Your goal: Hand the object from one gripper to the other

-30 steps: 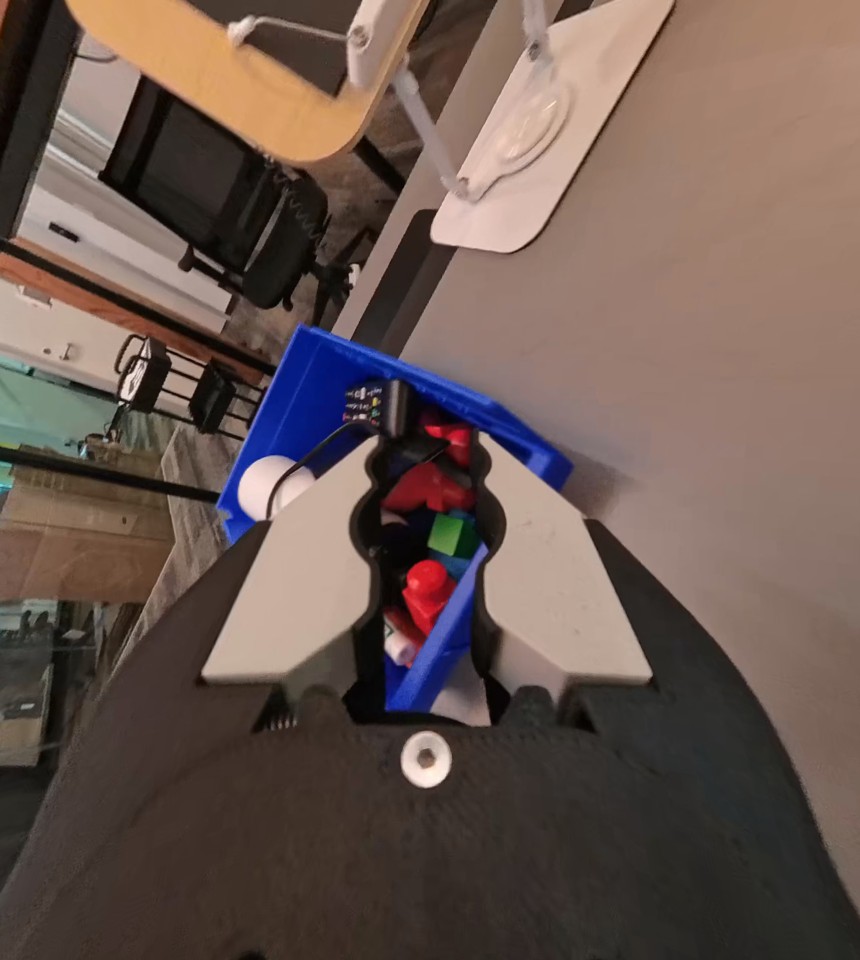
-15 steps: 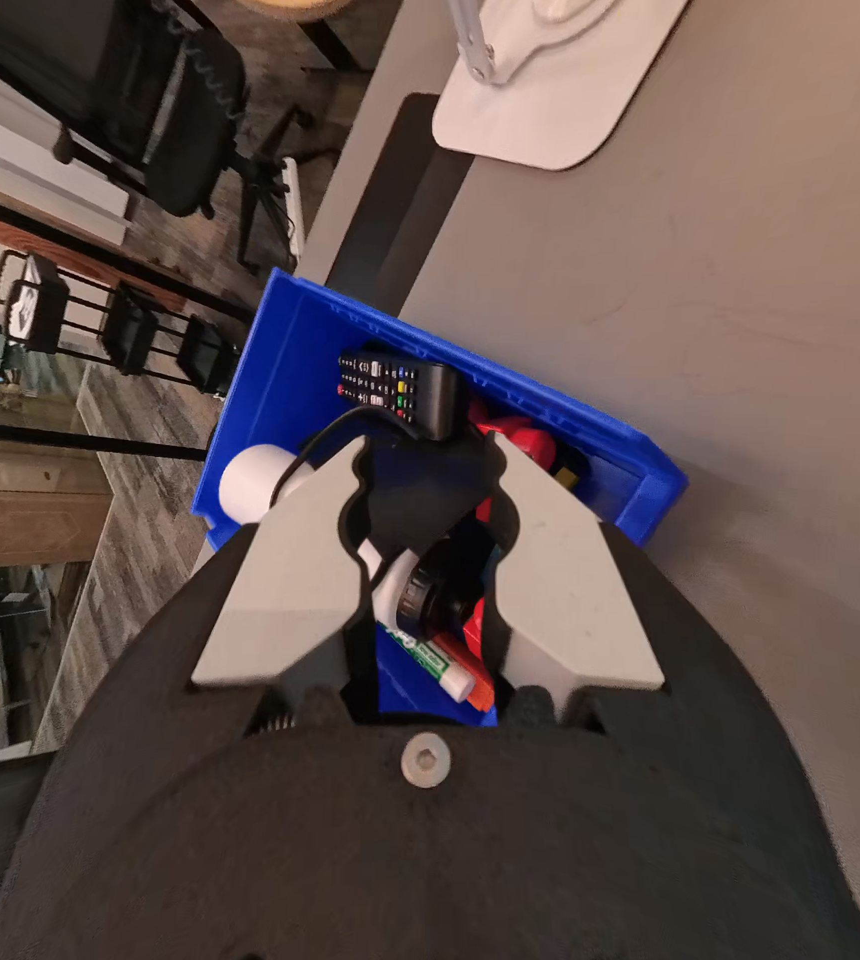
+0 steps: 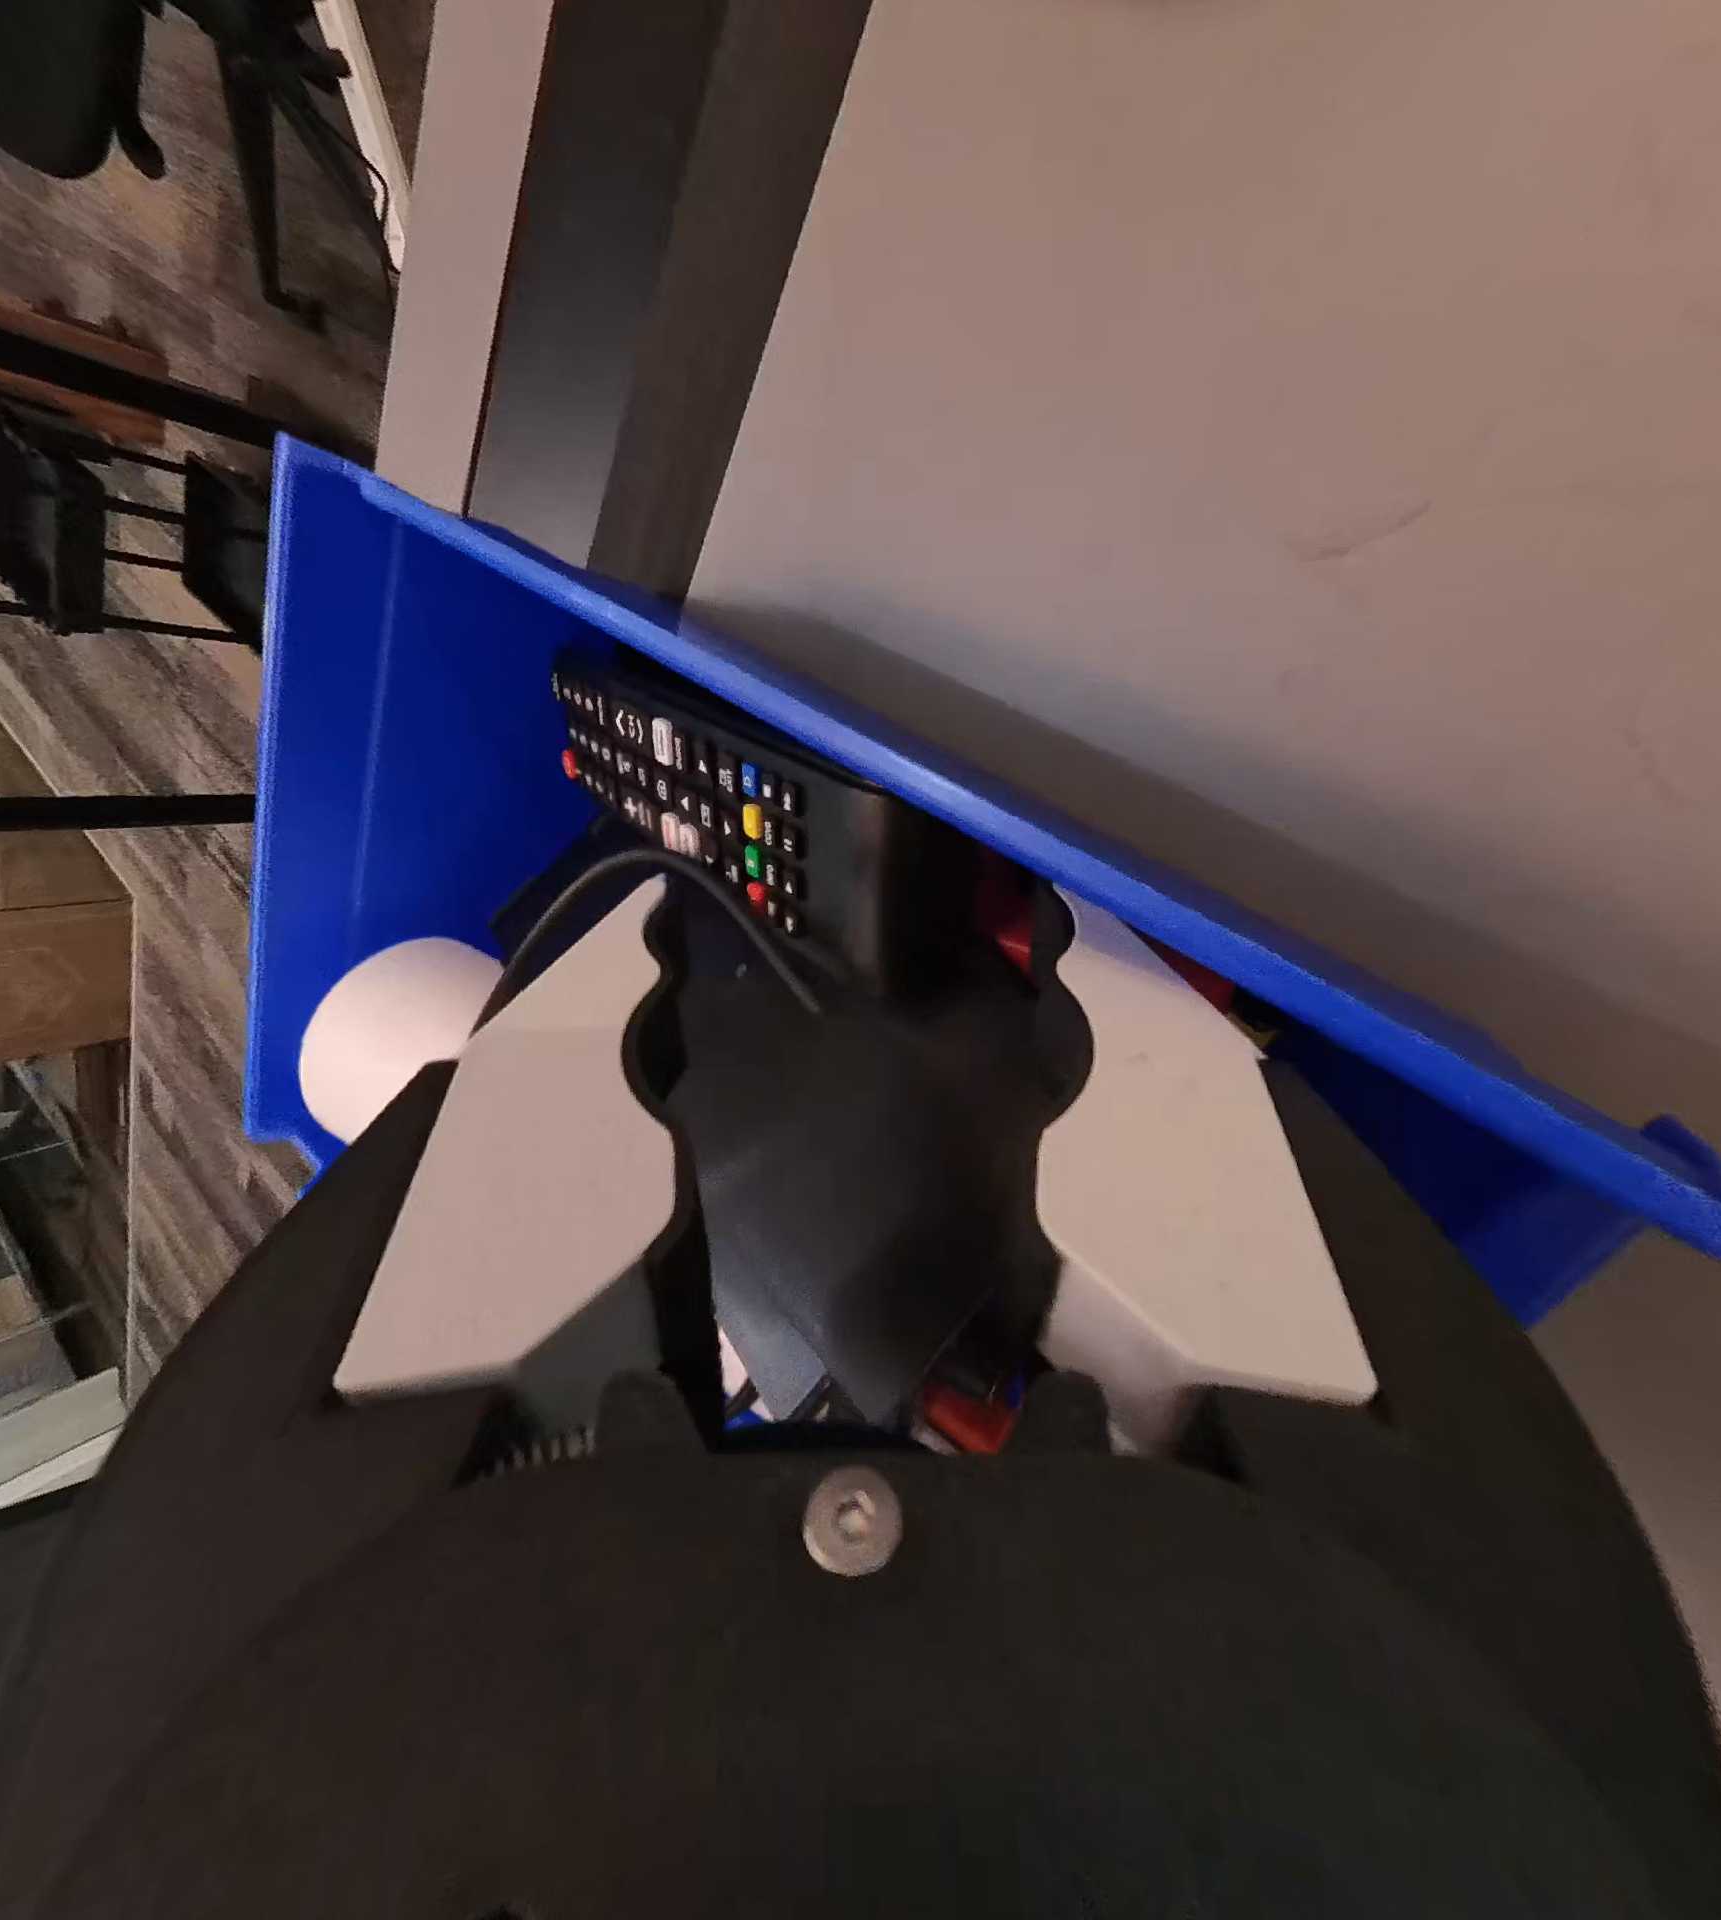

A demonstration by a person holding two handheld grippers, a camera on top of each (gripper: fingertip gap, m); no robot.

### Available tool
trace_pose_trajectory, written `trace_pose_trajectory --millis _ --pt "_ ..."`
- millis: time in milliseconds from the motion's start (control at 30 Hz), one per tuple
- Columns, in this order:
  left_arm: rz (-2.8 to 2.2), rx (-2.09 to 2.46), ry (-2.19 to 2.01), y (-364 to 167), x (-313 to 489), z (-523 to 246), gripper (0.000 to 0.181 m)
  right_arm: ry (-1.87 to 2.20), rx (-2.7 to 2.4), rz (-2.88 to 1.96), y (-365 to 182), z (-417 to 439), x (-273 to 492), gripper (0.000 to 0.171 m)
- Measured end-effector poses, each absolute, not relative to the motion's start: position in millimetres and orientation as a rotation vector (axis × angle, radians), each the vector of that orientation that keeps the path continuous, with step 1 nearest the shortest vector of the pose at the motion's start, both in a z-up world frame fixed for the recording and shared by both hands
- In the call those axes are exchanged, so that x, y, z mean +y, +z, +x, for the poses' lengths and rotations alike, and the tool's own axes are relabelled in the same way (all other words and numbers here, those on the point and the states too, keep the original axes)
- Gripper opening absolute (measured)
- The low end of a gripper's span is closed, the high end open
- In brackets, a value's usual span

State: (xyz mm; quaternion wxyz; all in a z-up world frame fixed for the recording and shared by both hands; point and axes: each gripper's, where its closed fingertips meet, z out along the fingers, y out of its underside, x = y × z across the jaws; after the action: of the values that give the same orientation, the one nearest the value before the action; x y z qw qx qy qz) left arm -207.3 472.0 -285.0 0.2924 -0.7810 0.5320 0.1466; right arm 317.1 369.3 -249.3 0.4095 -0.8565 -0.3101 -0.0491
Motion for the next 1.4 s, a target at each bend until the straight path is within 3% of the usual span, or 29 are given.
trace_pose_trajectory --millis 100,233,500,667,1000,1200,1400 --pt "-2.089 1.453 0.425 -290.5 473.4 -209.5 0.061 -0.115 -0.781 -2.153 -250.7 315.4 371.1 0.054" --pt "-2.082 1.487 0.436 -298.8 475.0 -209.9 0.040 -0.107 -0.788 -2.143 -251.2 312.1 372.0 0.052" --pt "-2.009 1.499 0.474 -293.1 473.5 -212.7 0.037 -0.103 -0.798 -2.130 -252.2 311.3 371.0 0.051" --pt "-1.963 1.340 0.380 -265.2 479.0 -220.6 0.025 -0.104 -0.802 -2.125 -251.1 311.5 370.5 0.052" --pt "-2.012 0.912 -0.068 -229.7 486.0 -240.9 0.022 -0.100 -0.802 -2.126 -250.7 311.2 371.9 0.051" --pt "-2.113 0.962 -0.039 -262.8 485.6 -249.0 0.024 -0.100 -0.806 -2.131 -252.3 311.1 373.8 0.051" --pt "-2.035 0.871 -0.093 -242.1 488.0 -249.9 0.022 -0.118 -0.803 -2.123 -248.0 311.6 375.2 0.051"
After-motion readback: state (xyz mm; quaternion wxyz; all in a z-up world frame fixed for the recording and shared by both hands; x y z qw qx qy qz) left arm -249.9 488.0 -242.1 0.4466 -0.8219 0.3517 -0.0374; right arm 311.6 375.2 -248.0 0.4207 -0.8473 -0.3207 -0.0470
